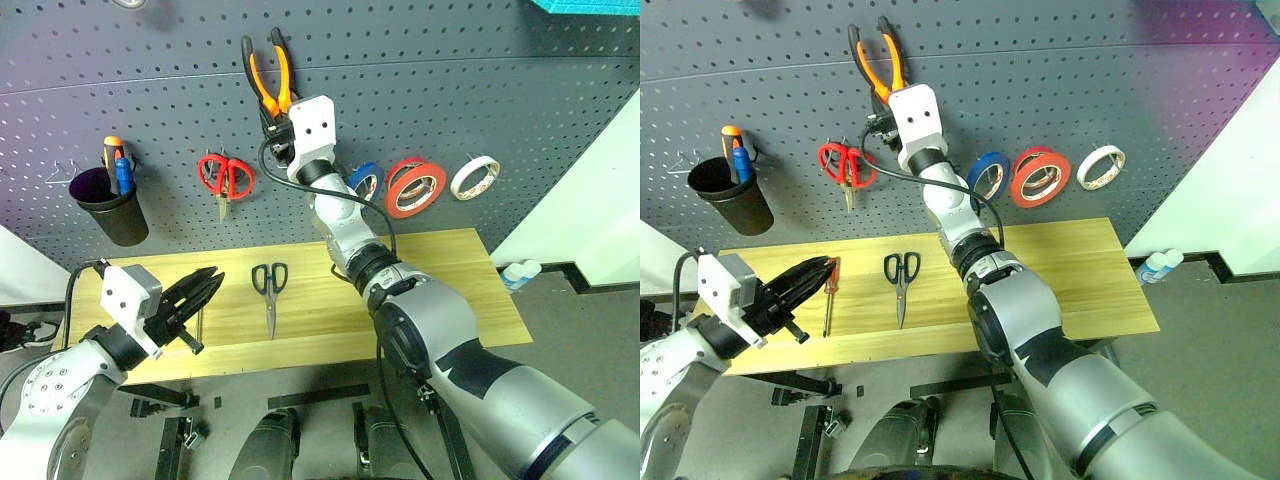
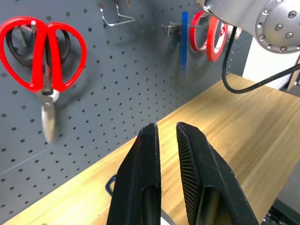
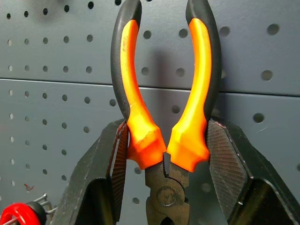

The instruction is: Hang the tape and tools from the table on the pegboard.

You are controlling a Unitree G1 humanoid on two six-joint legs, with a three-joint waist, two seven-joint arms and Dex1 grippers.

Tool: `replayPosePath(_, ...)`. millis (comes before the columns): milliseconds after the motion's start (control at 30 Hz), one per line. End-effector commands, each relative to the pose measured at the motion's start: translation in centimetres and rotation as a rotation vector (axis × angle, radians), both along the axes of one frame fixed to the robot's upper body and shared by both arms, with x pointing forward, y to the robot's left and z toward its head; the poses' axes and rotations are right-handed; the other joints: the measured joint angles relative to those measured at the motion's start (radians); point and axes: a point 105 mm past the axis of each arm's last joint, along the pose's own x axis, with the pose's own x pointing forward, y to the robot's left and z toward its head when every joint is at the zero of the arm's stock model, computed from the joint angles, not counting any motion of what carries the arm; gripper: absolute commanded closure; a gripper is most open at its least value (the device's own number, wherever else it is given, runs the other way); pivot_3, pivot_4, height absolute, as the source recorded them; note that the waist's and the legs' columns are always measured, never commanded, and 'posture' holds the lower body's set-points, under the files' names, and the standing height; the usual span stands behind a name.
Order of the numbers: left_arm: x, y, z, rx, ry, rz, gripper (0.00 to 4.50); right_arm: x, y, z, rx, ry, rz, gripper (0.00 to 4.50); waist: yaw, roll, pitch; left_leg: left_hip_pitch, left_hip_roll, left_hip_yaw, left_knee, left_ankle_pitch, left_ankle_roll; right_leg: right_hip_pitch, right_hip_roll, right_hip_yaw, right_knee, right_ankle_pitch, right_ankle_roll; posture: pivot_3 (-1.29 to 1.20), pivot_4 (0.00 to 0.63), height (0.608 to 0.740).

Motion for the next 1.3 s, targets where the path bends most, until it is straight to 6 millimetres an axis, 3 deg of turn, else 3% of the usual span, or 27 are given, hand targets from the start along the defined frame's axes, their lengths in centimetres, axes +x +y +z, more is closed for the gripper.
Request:
replayPosePath(33, -0.4, -0.1, 1.4, 0.02, -0.042, -0.006, 3.86, -0.4, 0.1, 1.4, 0.034, -0.047, 0.004, 2.4, 0.0, 0.0, 0.002, 0.0, 0.0, 0.0, 0.0, 0.0, 0.0, 0.0, 0.0, 0.0, 0.0, 0.0, 0.0, 0.19, 0.184, 0.74)
replayPosePath(967, -1.1, -0.9, 1.3, 0.008, 0.013, -0.049, 3.86, -0.2, -1.0, -0.1, 0.042, -0.03, -0.032, 2.4, -0.004, -0.002, 0.04, -0.001, 0.001, 0.0, -0.001, 0.0, 0.0, -0.001, -0.002, 0.0, -0.002, 0.0, -0.001, 0.15, 0.249, 0.74)
replayPosePath(1300, -0.3, -1.6, 1.1, -0.015, -0.001, -0.063, 3.86, -0.2, -1.3, 1.6, 0.042, -0.083, -0.037, 2.4, -0.005, -0.002, 0.04, -0.001, 0.001, 0.0, -0.001, 0.0, 0.0, -0.001, -0.001, 0.0, -0.003, -0.001, -0.001, 0.15, 0.221, 0.74)
